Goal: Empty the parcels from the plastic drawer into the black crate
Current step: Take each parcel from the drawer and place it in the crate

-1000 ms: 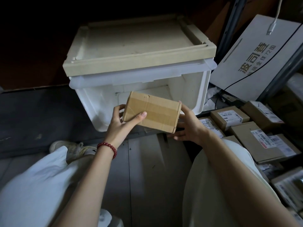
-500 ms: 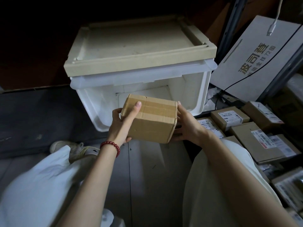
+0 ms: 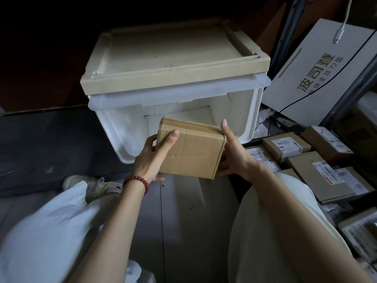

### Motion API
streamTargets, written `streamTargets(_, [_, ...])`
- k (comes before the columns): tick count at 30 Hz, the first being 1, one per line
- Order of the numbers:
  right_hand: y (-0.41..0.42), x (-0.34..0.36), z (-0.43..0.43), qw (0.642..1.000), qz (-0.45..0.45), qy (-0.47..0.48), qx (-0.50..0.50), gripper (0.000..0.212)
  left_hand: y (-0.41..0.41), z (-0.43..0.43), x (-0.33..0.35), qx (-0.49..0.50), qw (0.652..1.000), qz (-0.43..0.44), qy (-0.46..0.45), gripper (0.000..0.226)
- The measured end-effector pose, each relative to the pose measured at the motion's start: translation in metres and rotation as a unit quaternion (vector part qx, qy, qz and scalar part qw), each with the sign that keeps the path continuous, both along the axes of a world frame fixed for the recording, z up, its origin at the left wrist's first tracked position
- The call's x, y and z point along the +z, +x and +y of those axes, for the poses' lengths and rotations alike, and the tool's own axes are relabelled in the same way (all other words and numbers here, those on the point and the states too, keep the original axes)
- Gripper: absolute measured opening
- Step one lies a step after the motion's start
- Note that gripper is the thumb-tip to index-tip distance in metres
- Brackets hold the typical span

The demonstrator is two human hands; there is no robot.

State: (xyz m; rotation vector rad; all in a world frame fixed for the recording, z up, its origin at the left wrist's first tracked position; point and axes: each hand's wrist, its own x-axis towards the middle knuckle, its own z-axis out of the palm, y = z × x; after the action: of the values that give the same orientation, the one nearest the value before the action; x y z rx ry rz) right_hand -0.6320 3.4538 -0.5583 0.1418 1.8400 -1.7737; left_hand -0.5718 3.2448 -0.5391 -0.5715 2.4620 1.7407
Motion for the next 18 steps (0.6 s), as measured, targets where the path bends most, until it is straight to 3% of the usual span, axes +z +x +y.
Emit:
streamTargets(4, [0.001,0.001,-0.002,1.000,-0.007,0.007,-0.013,0.094,-0.001,0.001,0.000,0.004,0.999,-0.001,0.032,0.086])
streamTargets(6, [0.002,0.002,0.000,1.000,0.006,0.025,-0.009,0.095,-0.003,0.003,-0.002,0.000,0.999,-0.005,0.050,0.088])
streamTargets(9, [0.007,0.005,0.002,1.000,0.024,-0.010,0.000,0.062,-0.005,0.008,-0.005,-0.018,0.998,-0.006,0.065,0.088])
streamTargets(11, [0.007,0.006,0.005,0.998,0.038,-0.048,0.009,0.056,-0.007,0.012,-0.005,-0.031,0.998,0.000,0.052,0.081])
streamTargets(14, [0.009,0.012,0.014,0.995,0.059,-0.072,-0.025,0.063,-0.010,0.023,-0.005,-0.053,0.998,0.027,-0.004,0.073])
streamTargets(18, [0.016,0.024,0.046,0.988,0.090,-0.052,-0.116,0.090,-0.017,0.050,-0.004,-0.097,0.992,0.074,-0.028,0.062])
